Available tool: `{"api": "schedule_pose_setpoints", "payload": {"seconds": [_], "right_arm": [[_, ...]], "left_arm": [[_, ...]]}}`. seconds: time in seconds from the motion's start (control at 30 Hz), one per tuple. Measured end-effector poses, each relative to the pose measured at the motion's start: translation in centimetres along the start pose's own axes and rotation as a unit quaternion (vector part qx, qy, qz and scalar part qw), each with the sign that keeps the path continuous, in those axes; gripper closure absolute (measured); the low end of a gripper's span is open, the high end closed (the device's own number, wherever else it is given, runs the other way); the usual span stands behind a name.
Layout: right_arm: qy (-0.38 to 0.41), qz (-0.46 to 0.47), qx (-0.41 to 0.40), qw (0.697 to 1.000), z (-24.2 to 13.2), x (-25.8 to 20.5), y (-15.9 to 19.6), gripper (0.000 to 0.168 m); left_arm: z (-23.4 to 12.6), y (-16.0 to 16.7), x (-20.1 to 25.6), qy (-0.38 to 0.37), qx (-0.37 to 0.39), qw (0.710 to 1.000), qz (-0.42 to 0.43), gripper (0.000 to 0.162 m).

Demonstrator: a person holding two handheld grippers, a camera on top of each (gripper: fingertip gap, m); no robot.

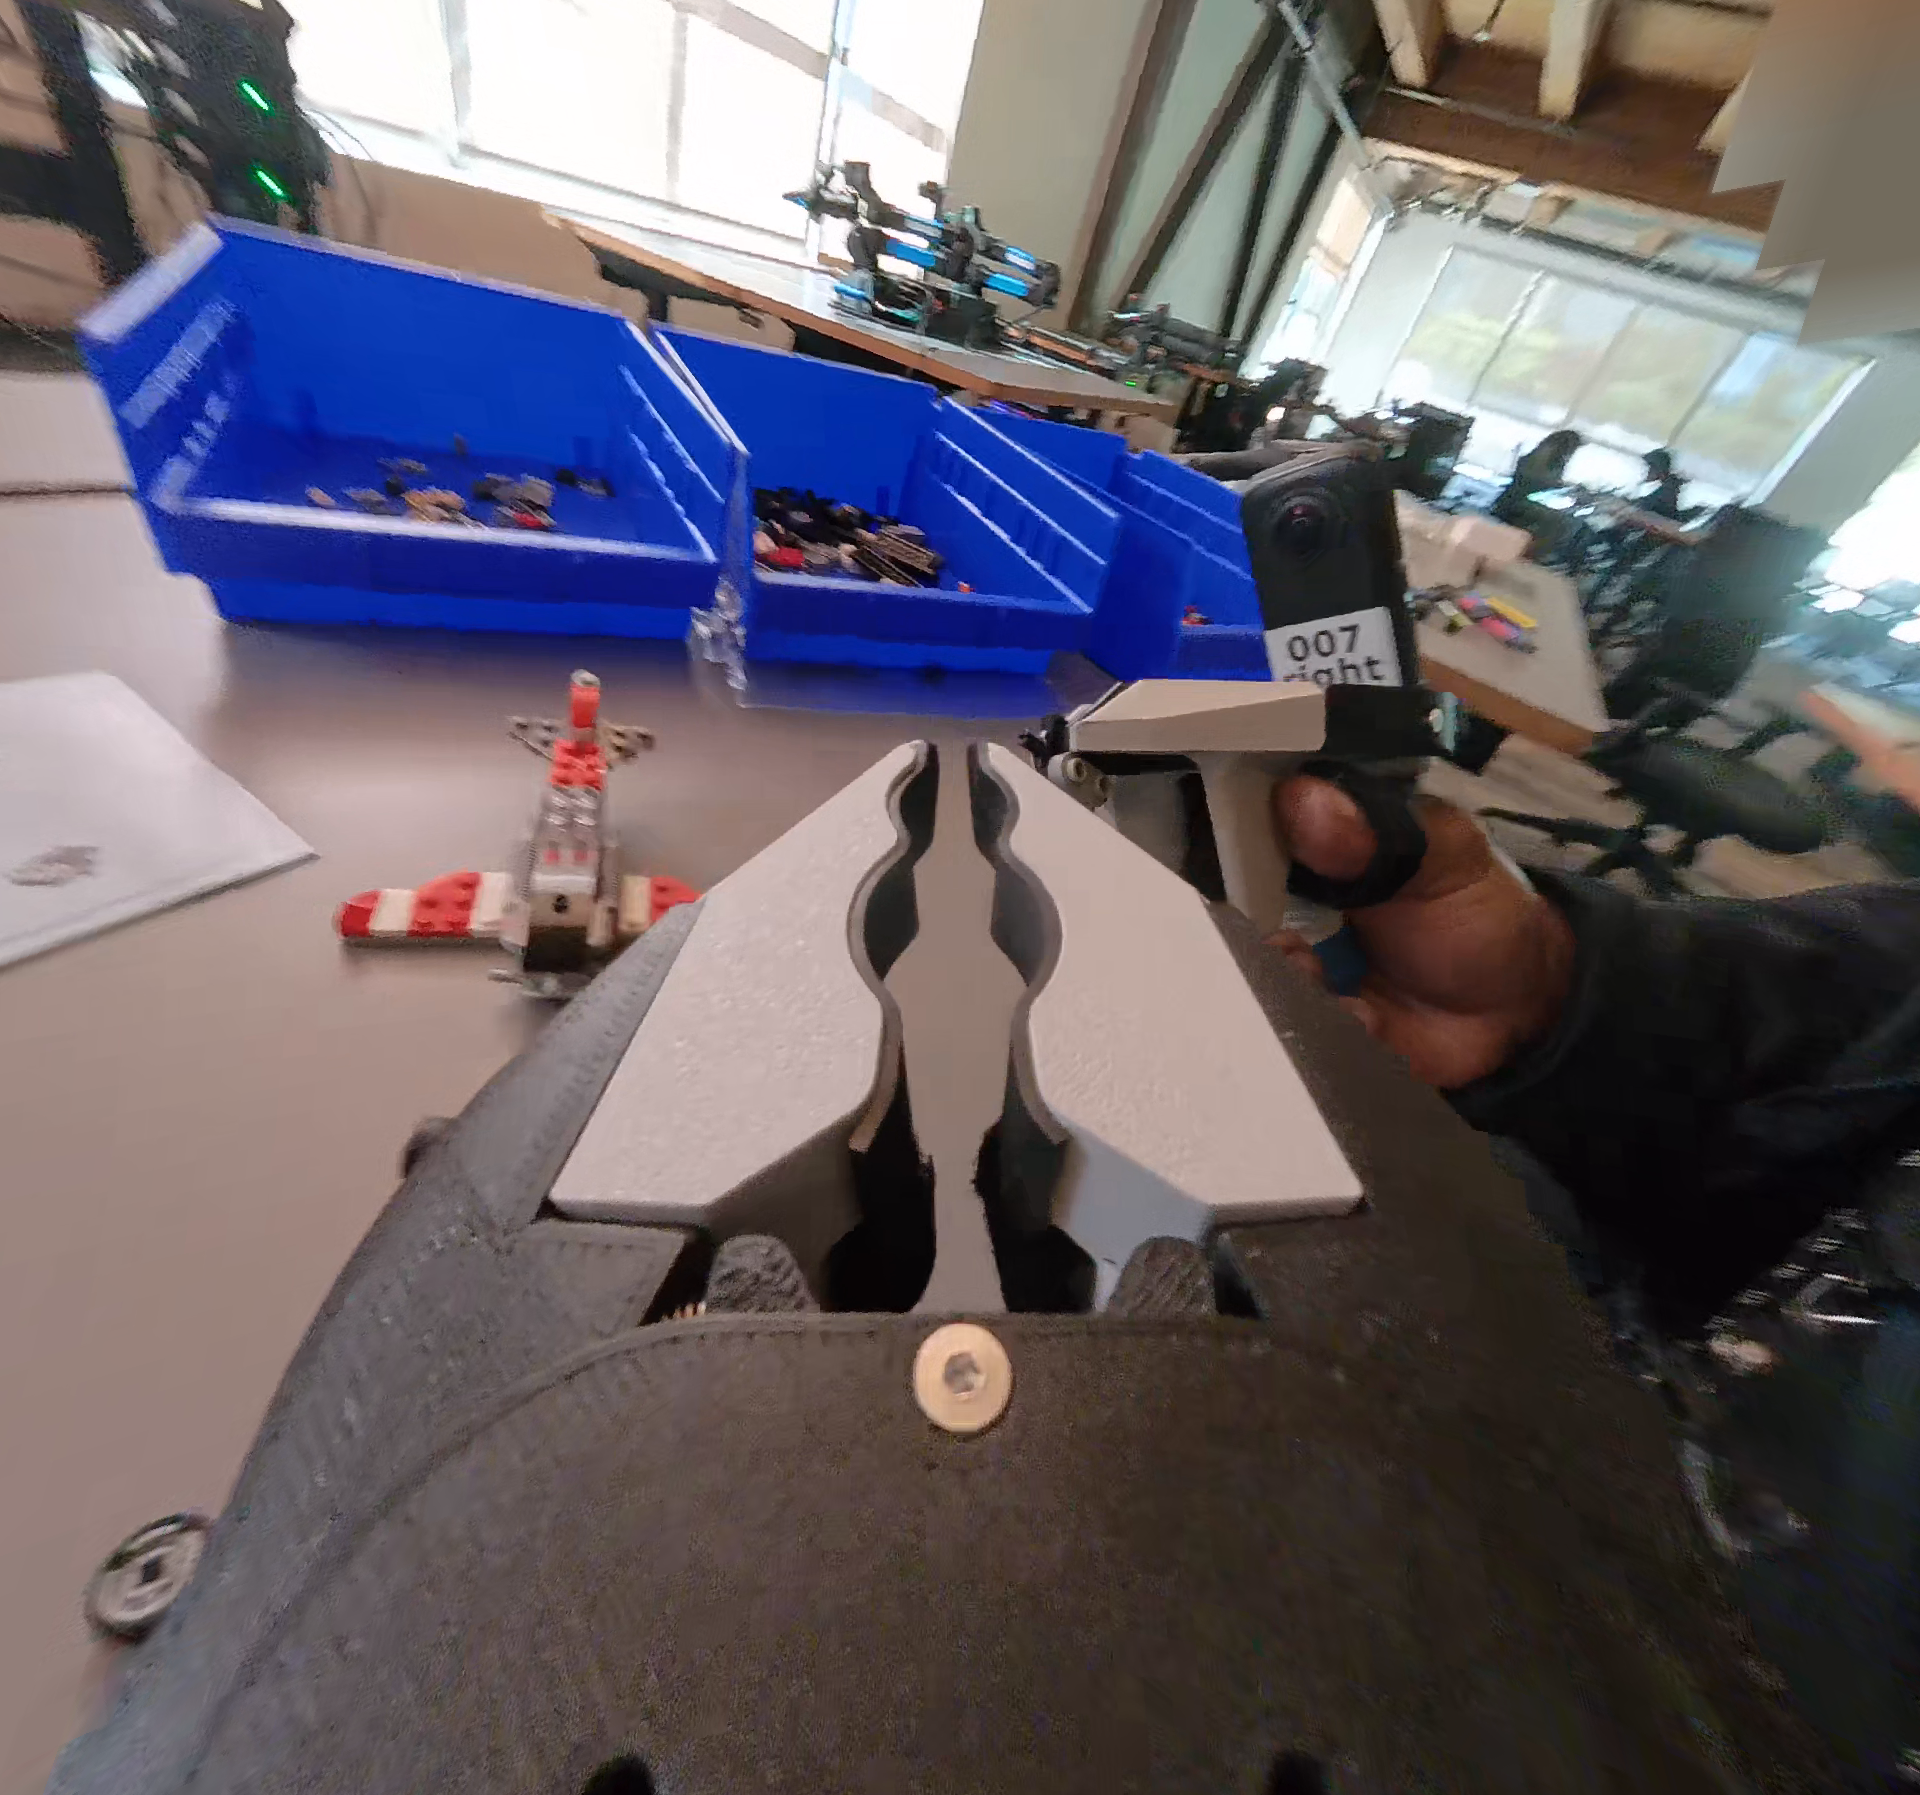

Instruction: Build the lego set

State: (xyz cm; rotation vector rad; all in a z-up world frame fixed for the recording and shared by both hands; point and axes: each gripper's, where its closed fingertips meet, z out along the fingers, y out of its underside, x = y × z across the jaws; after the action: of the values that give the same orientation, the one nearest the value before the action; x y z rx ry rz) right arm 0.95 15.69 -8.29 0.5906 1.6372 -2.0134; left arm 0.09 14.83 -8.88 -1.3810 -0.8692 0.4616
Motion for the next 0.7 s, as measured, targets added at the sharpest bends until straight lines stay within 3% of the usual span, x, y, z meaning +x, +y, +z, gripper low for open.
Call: {"api": "schedule_pose_setpoints", "payload": {"seconds": [0.3, 0.7], "right_arm": [[-0.018, -0.031, -0.035, 0.999, -0.1, -0.3, 0.4, 0.164], [-0.043, -0.024, -0.051, 0.997, 0.3, -0.8, 1.1, 0.164]], "left_arm": [[-0.3, 0.2, 1.1, 0.124, 0.010, 0.976, -0.180, 0.153], [-0.5, 0.2, 2.1, 0.185, 0.013, 0.953, -0.239, 0.160]]}}
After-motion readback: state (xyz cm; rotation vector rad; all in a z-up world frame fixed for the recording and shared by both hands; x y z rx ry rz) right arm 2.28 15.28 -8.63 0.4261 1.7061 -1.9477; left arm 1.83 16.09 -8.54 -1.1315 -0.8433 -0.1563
